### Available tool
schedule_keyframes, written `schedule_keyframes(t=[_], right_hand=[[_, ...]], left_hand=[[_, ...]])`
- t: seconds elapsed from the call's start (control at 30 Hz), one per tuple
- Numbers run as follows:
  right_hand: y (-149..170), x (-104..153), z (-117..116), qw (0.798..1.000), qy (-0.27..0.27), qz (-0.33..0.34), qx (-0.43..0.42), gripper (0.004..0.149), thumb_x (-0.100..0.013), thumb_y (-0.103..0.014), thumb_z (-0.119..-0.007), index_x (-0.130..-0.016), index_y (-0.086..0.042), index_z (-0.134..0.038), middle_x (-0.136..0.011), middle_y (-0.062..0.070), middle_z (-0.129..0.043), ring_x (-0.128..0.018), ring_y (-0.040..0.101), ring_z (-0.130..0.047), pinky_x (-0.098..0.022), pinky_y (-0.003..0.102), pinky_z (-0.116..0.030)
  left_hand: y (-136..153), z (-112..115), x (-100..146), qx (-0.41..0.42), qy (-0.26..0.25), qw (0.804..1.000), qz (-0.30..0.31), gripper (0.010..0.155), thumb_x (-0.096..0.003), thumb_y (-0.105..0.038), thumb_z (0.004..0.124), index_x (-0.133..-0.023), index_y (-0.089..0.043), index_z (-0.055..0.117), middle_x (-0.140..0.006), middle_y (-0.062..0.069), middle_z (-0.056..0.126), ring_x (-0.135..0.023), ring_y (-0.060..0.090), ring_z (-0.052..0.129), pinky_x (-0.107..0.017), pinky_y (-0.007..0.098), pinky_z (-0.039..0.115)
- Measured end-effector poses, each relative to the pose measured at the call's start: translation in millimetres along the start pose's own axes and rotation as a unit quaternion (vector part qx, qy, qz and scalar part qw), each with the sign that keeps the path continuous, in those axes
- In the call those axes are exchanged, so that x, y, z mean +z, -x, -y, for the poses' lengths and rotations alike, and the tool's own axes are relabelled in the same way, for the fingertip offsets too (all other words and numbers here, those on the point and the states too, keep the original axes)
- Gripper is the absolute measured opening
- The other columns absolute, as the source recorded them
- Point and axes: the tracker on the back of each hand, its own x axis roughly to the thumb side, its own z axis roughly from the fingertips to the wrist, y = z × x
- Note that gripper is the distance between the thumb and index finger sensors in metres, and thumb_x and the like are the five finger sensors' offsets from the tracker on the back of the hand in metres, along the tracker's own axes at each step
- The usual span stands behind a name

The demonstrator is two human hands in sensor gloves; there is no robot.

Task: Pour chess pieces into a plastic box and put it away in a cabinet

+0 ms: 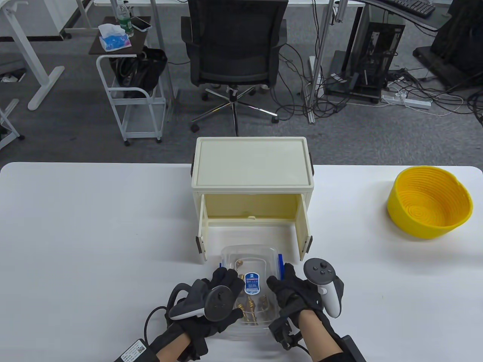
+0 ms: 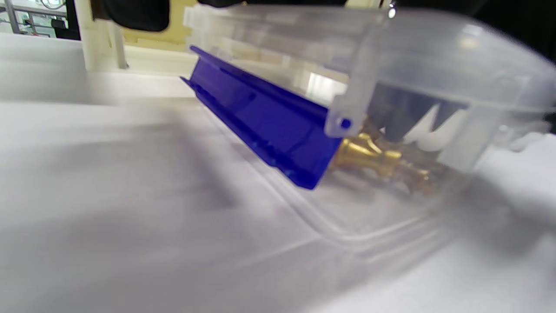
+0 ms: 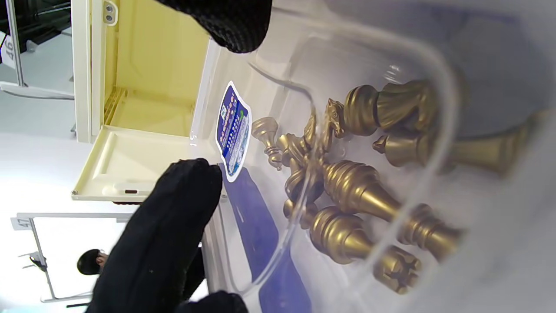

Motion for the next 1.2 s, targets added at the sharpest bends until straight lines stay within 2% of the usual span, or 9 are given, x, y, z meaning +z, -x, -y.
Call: schedule_keyframes(t=[0.37,0.4,0.5,0.77,0.9,1.03,1.13,1.2], right_hand=[[-8,2,-7,0.998,0.015,0.025,0.050,0.075,-0.060,-0.016,-0.061,-0.105,0.018,-0.012,-0.098,0.053,-0.033,-0.089,0.066,-0.054,-0.064,0.067,-0.065],[-10,5,-8,0.996,0.036,0.020,0.079,0.074,-0.060,-0.017,-0.061,-0.105,0.018,-0.013,-0.098,0.053,-0.034,-0.089,0.066,-0.055,-0.063,0.068,-0.065],[-12,6,-11,0.992,0.046,0.029,0.111,0.074,-0.060,-0.017,-0.059,-0.105,0.018,-0.013,-0.097,0.055,-0.035,-0.088,0.067,-0.056,-0.062,0.068,-0.066],[-9,5,-8,0.996,0.034,0.024,0.082,0.074,-0.061,-0.019,-0.061,-0.105,0.018,-0.013,-0.098,0.053,-0.036,-0.088,0.066,-0.057,-0.062,0.067,-0.065],[-10,5,0,0.996,0.005,0.010,0.084,0.077,-0.062,-0.022,-0.064,-0.106,0.017,-0.015,-0.100,0.050,-0.037,-0.089,0.065,-0.055,-0.063,0.067,-0.064],[-26,13,12,0.991,0.001,0.043,0.128,0.083,-0.063,-0.030,-0.070,-0.109,0.013,-0.016,-0.103,0.048,-0.033,-0.091,0.068,-0.046,-0.064,0.070,-0.060],[-45,24,18,0.975,0.020,0.083,0.206,0.087,-0.062,-0.033,-0.075,-0.110,0.011,-0.018,-0.105,0.046,-0.031,-0.094,0.067,-0.039,-0.065,0.073,-0.057],[-57,32,20,0.957,0.014,0.110,0.269,0.090,-0.060,-0.034,-0.078,-0.112,0.008,-0.018,-0.107,0.044,-0.028,-0.095,0.067,-0.032,-0.066,0.075,-0.053]], left_hand=[[-1,1,0,0.002,0.002,1.000,0.002,0.071,-0.0582,-0.052,0.056,-0.115,-0.018,0.031,-0.124,0.014,0.021,-0.112,0.045,0.022,-0.077,0.071,0.045],[-1,1,0,0.002,0.001,1.000,0.001,0.071,-0.0582,-0.052,0.056,-0.115,-0.018,0.031,-0.124,0.014,0.021,-0.112,0.045,0.022,-0.077,0.071,0.045],[-1,2,0,0.002,0.003,1.000,0.000,0.071,-0.0584,-0.052,0.055,-0.115,-0.018,0.030,-0.124,0.014,0.021,-0.112,0.045,0.021,-0.077,0.071,0.045],[0,2,0,0.008,0.003,1.000,-0.003,0.071,-0.0581,-0.053,0.056,-0.115,-0.019,0.030,-0.124,0.012,0.020,-0.112,0.043,0.021,-0.077,0.071,0.044],[4,1,1,0.023,-0.010,1.000,-0.001,0.071,-0.0580,-0.053,0.058,-0.115,-0.020,0.031,-0.124,0.011,0.022,-0.113,0.041,0.023,-0.077,0.070,0.044],[18,-5,5,0.096,-0.037,0.994,-0.034,0.074,-0.0581,-0.054,0.057,-0.115,-0.019,0.025,-0.123,0.016,0.020,-0.112,0.045,0.024,-0.076,0.071,0.044],[36,-10,9,0.178,-0.053,0.979,-0.083,0.077,-0.0583,-0.056,0.057,-0.115,-0.015,0.024,-0.123,0.021,0.025,-0.110,0.049,0.030,-0.075,0.070,0.047],[51,-11,12,0.243,-0.034,0.960,-0.134,0.080,-0.0585,-0.057,0.057,-0.114,-0.010,0.024,-0.121,0.026,0.031,-0.108,0.053,0.040,-0.074,0.068,0.051]])
